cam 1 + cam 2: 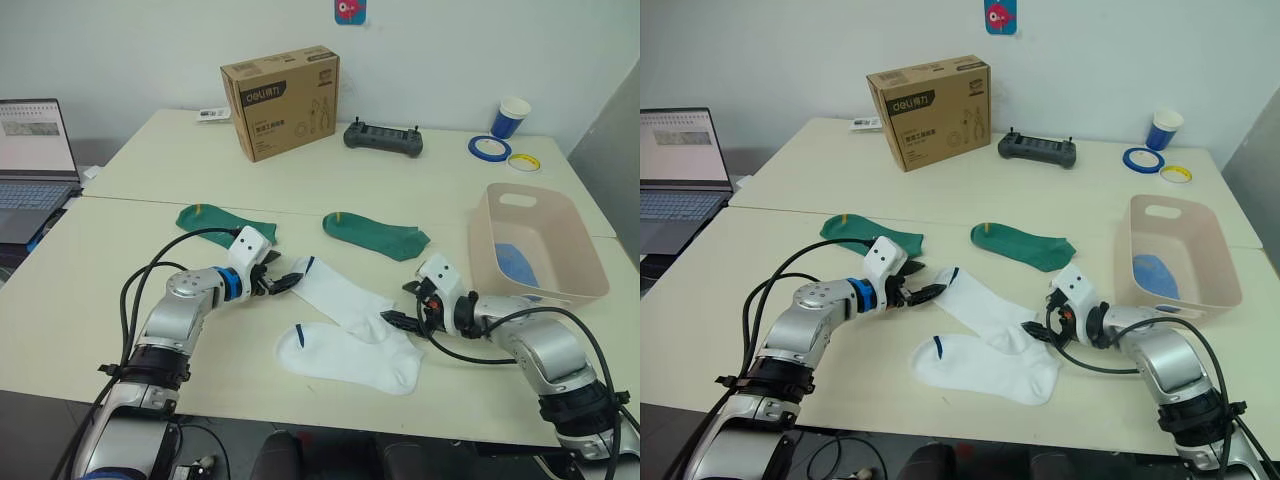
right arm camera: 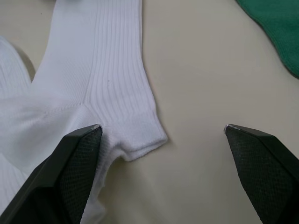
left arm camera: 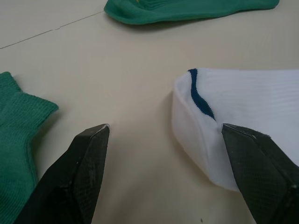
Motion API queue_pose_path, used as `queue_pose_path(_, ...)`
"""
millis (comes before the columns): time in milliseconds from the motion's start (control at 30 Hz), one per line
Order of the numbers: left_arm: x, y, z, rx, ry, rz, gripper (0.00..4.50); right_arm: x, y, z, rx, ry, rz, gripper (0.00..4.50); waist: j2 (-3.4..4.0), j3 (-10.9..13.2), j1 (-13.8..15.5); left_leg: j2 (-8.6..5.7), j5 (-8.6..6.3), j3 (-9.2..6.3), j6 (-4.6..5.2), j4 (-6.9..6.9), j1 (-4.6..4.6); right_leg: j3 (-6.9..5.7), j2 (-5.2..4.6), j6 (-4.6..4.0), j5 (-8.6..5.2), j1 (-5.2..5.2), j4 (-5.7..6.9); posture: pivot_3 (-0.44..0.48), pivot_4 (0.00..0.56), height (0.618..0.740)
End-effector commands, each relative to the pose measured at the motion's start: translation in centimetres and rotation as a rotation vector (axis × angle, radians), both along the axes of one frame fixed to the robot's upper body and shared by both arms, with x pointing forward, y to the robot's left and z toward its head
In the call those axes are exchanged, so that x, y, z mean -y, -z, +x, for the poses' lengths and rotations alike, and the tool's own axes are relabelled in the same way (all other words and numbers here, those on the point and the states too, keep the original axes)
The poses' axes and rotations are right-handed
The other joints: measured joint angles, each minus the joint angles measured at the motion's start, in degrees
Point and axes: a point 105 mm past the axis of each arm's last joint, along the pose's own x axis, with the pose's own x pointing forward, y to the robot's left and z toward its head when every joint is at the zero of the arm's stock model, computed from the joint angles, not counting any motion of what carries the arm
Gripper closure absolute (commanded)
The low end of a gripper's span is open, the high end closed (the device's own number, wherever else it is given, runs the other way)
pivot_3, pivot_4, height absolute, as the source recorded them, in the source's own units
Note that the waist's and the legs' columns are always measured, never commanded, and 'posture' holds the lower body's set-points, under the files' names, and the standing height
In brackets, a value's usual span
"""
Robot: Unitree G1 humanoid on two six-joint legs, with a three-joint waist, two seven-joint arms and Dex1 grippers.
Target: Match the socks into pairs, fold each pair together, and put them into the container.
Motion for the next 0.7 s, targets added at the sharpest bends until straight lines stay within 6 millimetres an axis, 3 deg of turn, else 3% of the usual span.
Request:
queue_pose_path(33,0.5,-0.8,0.4,0.037,0.018,0.009,0.55,-0.7,-1.2,-0.7,0.02,-0.055,0.005,0.0,0.0,0.0,0.0,0.01,0.0,0.0,0.0,0.0,0.0,0.0,0.01,0.0,0.0,0.0,0.0,0.0,0.15,0.74)
queue_pose_path(167,0.8,-0.5,0.3,0.027,0.033,0.01,1.39,-0.8,-1.3,-0.8,0.01,-0.056,0.012,0.0,0.0,0.0,-0.1,0.0,0.0,0.0,0.0,0.0,0.01,0.01,0.01,0.01,0.0,0.01,0.01,0.0,0.15,0.74)
queue_pose_path(467,1.0,-0.5,0.2,0.018,0.044,0.004,4.48,-1.1,-1.3,-0.6,-0.003,-0.057,0.048,3.18,0.0,0.0,-0.1,0.01,0.0,0.0,0.0,0.0,0.03,0.01,0.01,0.01,0.0,0.02,0.01,0.0,0.15,0.74)
queue_pose_path(567,1.0,-0.5,0.2,0.019,0.044,0.003,4.5,-1.2,-1.4,-0.4,-0.005,-0.053,0.06,4.3,0.0,0.0,-0.1,0.01,0.0,-0.01,0.0,0.0,0.04,0.01,0.02,0.01,0.0,0.02,0.03,0.0,0.15,0.74)
queue_pose_path(700,0.9,-0.7,0.1,0.023,0.039,-0.003,4.5,-1.2,-1.8,0.3,-0.012,-0.02,0.106,4.45,0.0,0.0,-0.1,0.01,0.0,0.0,0.0,0.01,0.04,0.01,0.02,0.01,0.01,0.03,0.03,0.0,0.15,0.74)
